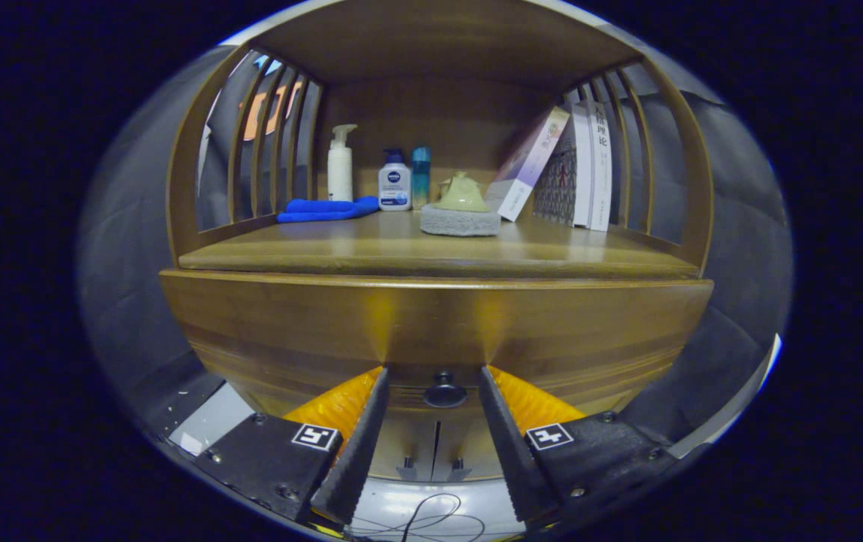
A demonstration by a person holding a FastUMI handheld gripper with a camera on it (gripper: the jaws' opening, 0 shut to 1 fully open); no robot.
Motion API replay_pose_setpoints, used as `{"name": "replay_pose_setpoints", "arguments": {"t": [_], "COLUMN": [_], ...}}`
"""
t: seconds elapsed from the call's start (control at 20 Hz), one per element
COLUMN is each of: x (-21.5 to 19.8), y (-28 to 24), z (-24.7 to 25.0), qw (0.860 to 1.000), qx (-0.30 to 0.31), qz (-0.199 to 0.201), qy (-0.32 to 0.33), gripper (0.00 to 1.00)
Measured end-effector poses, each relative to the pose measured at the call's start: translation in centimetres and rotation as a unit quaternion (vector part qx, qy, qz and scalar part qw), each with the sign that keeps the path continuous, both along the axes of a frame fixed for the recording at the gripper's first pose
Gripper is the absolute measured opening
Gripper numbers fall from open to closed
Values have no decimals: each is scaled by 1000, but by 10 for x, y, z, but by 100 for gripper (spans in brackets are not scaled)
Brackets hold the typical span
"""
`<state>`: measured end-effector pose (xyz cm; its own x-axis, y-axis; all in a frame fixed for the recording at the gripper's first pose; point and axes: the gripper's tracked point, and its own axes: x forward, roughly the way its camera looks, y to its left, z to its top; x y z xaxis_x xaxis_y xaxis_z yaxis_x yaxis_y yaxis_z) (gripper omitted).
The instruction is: Pull open the drawer, take out the items inside it, and place them on the countertop above the cabinet.
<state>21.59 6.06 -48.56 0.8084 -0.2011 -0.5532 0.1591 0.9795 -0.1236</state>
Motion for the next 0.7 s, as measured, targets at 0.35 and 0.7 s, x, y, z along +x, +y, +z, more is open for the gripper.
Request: {"name": "replay_pose_setpoints", "arguments": {"t": [0.35, 0.7], "x": [7, -1], "y": [-2, 14], "z": [-3, 55], "qw": [1000, 998], "qx": [-13, 4], "qz": [7, 60], "qy": [7, -28], "gripper": [77, 77]}}
